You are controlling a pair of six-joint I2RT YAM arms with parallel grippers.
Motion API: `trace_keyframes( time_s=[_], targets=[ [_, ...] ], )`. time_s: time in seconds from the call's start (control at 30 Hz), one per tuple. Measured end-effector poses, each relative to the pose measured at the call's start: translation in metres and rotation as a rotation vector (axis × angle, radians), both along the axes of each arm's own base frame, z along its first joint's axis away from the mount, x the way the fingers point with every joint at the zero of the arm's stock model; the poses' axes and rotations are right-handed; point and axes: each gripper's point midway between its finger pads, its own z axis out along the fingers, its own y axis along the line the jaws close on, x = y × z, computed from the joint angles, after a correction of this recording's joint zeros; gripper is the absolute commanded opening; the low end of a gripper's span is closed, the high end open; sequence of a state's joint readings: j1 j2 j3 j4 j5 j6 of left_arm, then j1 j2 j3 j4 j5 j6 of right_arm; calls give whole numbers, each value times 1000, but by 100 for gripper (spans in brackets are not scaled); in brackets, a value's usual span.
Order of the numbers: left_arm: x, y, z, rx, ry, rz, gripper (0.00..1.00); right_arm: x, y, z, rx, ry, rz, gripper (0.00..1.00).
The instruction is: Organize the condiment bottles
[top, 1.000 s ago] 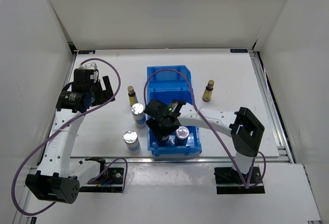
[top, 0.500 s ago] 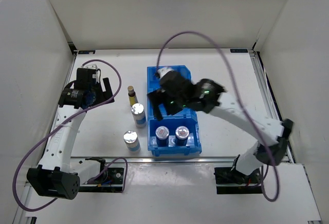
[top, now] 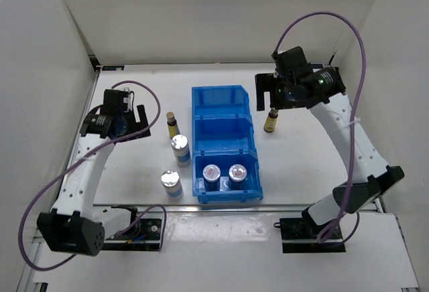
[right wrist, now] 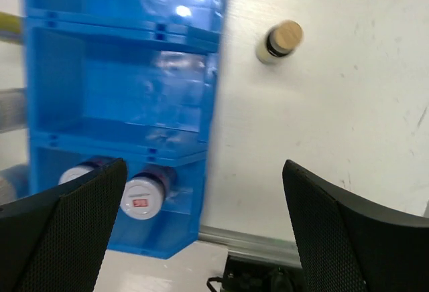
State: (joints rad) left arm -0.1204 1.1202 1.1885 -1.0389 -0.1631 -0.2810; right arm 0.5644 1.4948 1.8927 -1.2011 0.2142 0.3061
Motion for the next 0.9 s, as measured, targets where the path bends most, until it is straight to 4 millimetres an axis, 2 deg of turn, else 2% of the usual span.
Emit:
trace_keyframes(
  time_s=[0.07,0.13,0.23,0.3,0.37,0.5,0.57,0.67,0.77,0.9],
  targets=[
    [4,-4,-12,-11,48,-17,100,5,-11,-20,-29,56,-37,100],
    [6,-8,-22,-22,90,-31,100,-3,-17,-41,-43,105,-44,100],
    [6,-11,-22,-34,92,-43,100,-32,-10,-69,17,180,25,98],
    [3,-11,-12,-41,54,-46,100,-52,-1,-77,68,226,83,97],
    [-2,-10,3,-44,-8,-38,100,-61,16,-75,111,239,151,97],
    [-15,0,33,-32,-141,5,100,-72,64,-68,130,222,305,98],
    [-20,5,42,-20,-181,31,100,-76,88,-68,119,218,372,98],
    [-21,11,46,-3,-198,61,100,-75,127,-73,98,218,448,98],
    [-19,13,42,4,-184,71,100,-72,160,-87,65,234,498,98],
    [-19,13,40,5,-178,75,100,-71,192,-111,18,259,541,98]
  ],
)
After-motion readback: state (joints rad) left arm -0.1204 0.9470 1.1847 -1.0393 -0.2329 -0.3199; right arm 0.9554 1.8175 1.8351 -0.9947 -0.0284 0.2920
